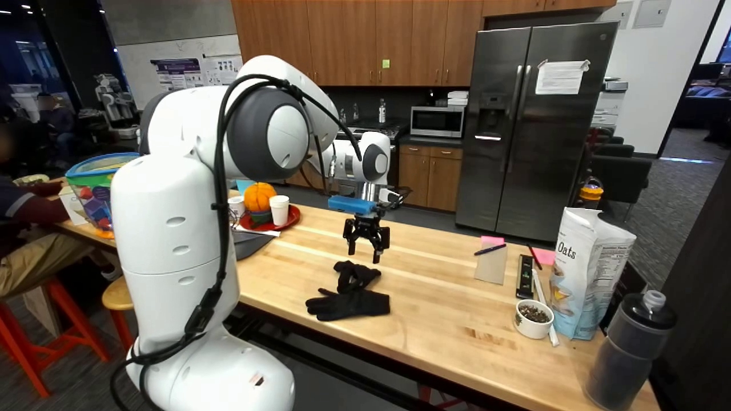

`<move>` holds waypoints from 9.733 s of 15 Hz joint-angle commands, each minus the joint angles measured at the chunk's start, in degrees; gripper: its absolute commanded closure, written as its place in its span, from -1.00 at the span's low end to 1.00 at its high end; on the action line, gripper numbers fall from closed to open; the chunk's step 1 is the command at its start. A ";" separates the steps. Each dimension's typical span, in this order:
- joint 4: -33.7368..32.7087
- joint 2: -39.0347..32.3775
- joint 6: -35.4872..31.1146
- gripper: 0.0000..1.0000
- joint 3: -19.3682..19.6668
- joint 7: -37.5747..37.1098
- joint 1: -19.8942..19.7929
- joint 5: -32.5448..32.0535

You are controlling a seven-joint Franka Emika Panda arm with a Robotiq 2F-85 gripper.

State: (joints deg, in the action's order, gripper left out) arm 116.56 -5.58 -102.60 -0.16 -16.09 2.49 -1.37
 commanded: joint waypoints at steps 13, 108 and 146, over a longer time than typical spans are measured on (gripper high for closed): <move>17.94 11.15 -25.01 -1.00 -4.26 3.12 1.68 -11.44; 22.73 8.25 -29.88 -1.00 -2.05 -5.60 -2.09 -4.34; 15.40 -1.15 -29.50 0.05 -0.76 -13.85 -0.88 -7.57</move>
State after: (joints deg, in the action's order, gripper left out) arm 133.03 -6.02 -132.36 -1.95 -29.84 0.73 -8.68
